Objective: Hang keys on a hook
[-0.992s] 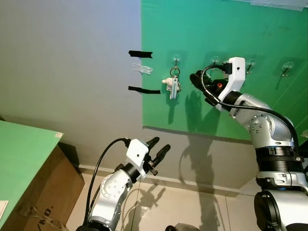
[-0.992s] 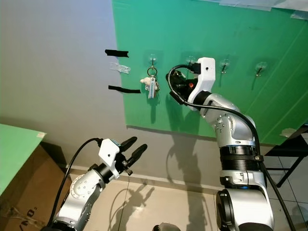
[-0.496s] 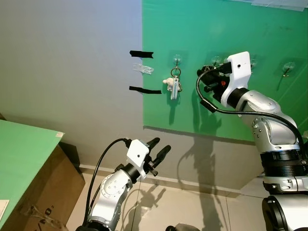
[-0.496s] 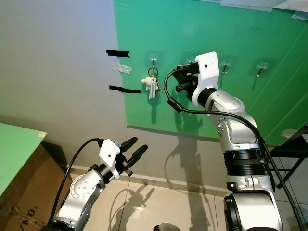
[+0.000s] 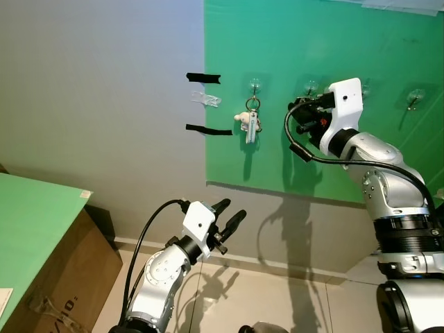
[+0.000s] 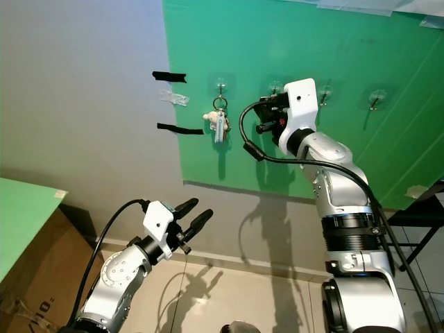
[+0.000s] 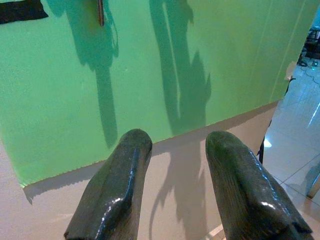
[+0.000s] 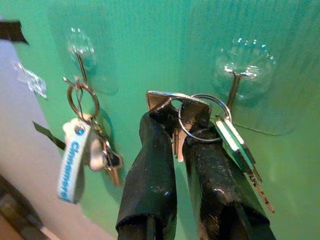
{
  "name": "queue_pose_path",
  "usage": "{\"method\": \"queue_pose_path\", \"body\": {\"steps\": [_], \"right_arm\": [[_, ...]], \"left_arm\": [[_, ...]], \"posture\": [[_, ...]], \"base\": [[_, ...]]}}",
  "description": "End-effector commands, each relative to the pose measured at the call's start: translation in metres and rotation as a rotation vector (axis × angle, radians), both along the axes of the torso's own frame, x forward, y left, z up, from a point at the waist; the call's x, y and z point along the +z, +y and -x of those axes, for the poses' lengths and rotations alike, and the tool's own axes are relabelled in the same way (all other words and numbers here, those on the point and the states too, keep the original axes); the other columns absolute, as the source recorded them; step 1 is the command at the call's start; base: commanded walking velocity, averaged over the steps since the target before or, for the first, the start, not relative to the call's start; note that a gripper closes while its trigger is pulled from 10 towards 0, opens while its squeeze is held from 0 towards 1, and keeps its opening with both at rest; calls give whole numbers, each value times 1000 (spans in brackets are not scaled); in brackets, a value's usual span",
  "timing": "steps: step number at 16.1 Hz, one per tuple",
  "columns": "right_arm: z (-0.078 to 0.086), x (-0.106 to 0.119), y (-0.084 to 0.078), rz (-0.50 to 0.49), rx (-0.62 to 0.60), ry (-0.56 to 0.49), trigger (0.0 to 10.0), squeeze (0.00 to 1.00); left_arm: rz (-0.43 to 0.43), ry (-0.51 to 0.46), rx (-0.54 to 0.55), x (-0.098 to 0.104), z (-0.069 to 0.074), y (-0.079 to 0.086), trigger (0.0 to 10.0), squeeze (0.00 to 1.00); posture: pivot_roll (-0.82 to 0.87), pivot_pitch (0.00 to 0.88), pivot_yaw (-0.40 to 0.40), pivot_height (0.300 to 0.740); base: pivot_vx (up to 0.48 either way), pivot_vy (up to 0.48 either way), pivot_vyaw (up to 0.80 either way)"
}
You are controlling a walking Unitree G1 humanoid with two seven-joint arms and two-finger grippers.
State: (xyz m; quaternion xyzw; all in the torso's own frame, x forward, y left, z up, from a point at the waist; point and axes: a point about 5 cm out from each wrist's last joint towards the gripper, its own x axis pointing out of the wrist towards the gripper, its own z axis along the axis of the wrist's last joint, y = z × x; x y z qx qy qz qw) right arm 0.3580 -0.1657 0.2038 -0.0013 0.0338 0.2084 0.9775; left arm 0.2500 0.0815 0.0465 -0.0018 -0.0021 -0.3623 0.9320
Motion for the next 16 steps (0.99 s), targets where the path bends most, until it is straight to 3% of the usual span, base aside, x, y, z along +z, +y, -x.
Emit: {"method": "queue_pose_path", "body": {"steps": [1,7,11,16], "right_arm": [[-3,9,-3,-38,-14,-22,0,0],[-6,11,-10,-116,-41,-9,0,0],[-7,8,-14,-302,-34,79,0,0],[-1,0,-3,-319,54,131,0,0]], "left_arm": [[-4,1,-10,-1,0,-2,10000,0],[-4,0,-13,-1,1,-2,10000,0],[-6,-2,-15,-1,0,-1,10000,0],[-10,-1,-12,-1,1,0,10000,0]], "posture": [[-132,4,-46,736],[-132,0,-51,736],[-131,0,-48,736],[-128,8,-44,736]], "base": [[0,0,0],[0,0,0],[0,0,0],[0,0,0]]}}
